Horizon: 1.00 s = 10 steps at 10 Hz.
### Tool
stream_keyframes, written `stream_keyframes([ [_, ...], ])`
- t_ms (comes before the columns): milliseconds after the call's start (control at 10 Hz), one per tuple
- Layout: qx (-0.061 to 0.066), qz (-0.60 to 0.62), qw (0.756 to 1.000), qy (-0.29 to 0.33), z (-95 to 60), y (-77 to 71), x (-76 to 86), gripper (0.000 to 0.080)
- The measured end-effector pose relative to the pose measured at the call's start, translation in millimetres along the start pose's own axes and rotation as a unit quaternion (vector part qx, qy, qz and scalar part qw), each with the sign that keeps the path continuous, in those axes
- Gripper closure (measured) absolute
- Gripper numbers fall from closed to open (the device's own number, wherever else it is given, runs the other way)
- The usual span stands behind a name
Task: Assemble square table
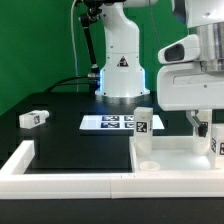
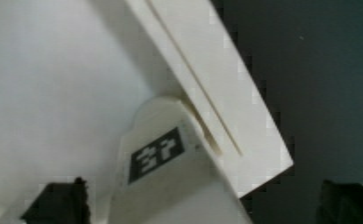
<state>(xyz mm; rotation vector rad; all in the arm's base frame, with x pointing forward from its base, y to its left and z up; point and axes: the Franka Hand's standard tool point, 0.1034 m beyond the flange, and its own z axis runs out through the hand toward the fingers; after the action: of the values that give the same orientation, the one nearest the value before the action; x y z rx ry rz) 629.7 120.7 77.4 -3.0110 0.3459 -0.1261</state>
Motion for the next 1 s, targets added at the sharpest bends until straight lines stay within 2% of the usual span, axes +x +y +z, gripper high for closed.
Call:
stream_keyframes([
  [100, -0.003, -0.071, 0.997, 0.006, -1.1, 1.8, 3.6, 0.0151],
  [300, -0.003, -0.055, 0.998, 0.010, -0.4, -0.1, 3.1, 0.0151],
  [400, -0.003, -0.050, 0.999, 0.010, -0.4, 0.6, 3.4, 0.0242],
  [500, -0.002, -0.018, 1.000, 0.010, -0.3, 0.3, 3.1, 0.0242],
  [600, -0.002, 0.017, 1.000, 0.010, -0.2, 0.4, 3.1, 0.0443],
  [700, -0.003, 0.054, 0.998, 0.011, -0.2, 2.7, 3.7, 0.0503],
  [1000, -0.004, 0.161, 0.987, 0.011, -0.3, 7.5, 5.9, 0.0503],
])
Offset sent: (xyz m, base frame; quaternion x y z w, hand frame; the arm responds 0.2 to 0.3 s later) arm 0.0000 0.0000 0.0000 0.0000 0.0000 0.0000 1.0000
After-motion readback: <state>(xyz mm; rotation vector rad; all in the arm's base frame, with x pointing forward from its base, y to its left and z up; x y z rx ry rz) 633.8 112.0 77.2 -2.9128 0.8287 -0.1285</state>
